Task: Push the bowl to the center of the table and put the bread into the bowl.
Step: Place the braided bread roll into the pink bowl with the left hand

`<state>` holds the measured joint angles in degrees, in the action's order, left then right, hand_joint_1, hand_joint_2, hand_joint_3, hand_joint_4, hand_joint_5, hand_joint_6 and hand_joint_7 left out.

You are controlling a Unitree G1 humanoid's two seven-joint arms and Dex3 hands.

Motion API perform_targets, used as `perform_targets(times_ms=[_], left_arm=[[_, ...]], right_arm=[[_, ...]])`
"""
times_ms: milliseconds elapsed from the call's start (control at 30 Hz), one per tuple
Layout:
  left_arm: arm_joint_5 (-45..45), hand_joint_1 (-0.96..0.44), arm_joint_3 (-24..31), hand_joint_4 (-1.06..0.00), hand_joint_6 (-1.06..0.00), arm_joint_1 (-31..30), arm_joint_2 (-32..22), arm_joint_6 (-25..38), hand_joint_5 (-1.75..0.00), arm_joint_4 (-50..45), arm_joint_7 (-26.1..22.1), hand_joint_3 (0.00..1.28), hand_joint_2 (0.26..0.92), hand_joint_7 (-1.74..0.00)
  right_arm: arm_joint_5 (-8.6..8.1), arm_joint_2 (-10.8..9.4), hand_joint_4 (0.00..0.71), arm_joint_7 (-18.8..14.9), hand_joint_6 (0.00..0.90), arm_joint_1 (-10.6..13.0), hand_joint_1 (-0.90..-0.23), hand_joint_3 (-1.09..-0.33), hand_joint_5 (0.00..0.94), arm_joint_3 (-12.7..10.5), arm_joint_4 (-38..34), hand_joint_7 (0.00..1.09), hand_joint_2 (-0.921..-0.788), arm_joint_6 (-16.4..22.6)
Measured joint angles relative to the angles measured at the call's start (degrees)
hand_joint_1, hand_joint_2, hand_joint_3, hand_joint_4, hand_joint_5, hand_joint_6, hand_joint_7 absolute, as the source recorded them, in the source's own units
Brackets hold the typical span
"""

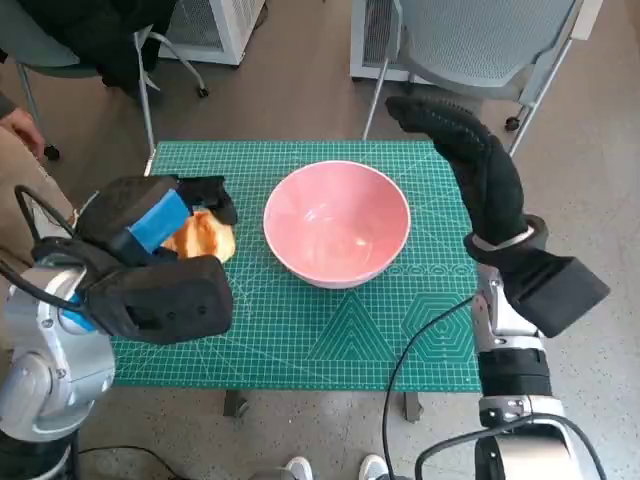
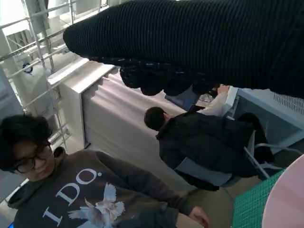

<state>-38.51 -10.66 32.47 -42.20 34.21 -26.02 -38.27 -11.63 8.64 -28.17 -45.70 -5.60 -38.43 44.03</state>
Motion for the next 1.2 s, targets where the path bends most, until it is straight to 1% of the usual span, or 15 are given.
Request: perform_targets(times_ms=[167,267,467,567,733,933,1100,1200], left_arm=[[-0.89,0.00,-0.93,-0.81,-0.74,3.24,0.26,0.17,-1.15,0.28,-1.17,0.15,0.825,-0.94],[-1.55,0.00,-1.84,-0.81,-0.74,5.49,0.92,0.27,-1.17,0.93,-1.87,0.15,0.823,-0.93],[-1.66,0.00,-3.62,-0.82,-0.71,10.54,3.34,-0.70,-1.09,3.75,-2.32,0.13,0.838,-1.03],[-1.70,0.00,-4.89,-0.82,-0.69,13.63,4.79,-2.06,-1.05,6.62,-2.29,0.09,0.864,-1.09],[-1.66,0.00,-7.12,-0.81,-0.67,19.29,8.01,-5.07,-1.03,13.45,-1.77,0.06,0.883,-1.13],[-1.63,0.00,-9.83,-0.79,-0.69,26.16,12.26,-9.76,-1.08,23.65,0.15,0.05,0.888,-1.08],[-1.65,0.00,-12.07,-0.79,-0.74,31.49,15.82,-14.25,-1.11,34.06,2.31,0.05,0.880,-1.00],[-1.71,0.00,-13.30,-0.77,-0.78,34.09,17.65,-16.73,-1.19,39.44,3.69,0.05,0.879,-0.91]], right_arm=[[0.01,0.01,0.142,-0.04,-0.001,0.00,-0.696,-0.851,0.000,-0.05,-0.20,0.44,-0.921,0.04],[0.01,0.03,0.142,-0.04,-0.001,-0.01,-0.696,-0.852,0.000,-0.13,-0.21,0.44,-0.921,0.06],[0.06,0.03,0.142,-0.02,-0.001,-0.01,-0.689,-0.853,0.000,-0.14,-0.21,0.44,-0.921,0.20],[0.10,0.00,0.142,-0.02,-0.001,0.00,-0.688,-0.853,0.000,-0.11,-0.16,0.44,-0.921,0.26],[0.14,0.06,0.142,0.00,-0.001,0.15,-0.687,-0.853,0.000,-0.14,0.13,0.44,-0.921,0.46],[0.16,0.21,0.143,0.00,-0.001,0.88,-0.689,-0.852,0.000,-0.26,0.43,0.44,-0.921,0.78],[0.16,0.34,0.143,0.08,-0.001,1.86,-0.689,-0.851,0.001,-0.61,0.69,0.44,-0.921,1.04],[0.21,0.47,0.144,0.28,-0.001,2.35,-0.688,-0.850,0.001,-0.85,1.08,0.44,-0.921,1.13]])
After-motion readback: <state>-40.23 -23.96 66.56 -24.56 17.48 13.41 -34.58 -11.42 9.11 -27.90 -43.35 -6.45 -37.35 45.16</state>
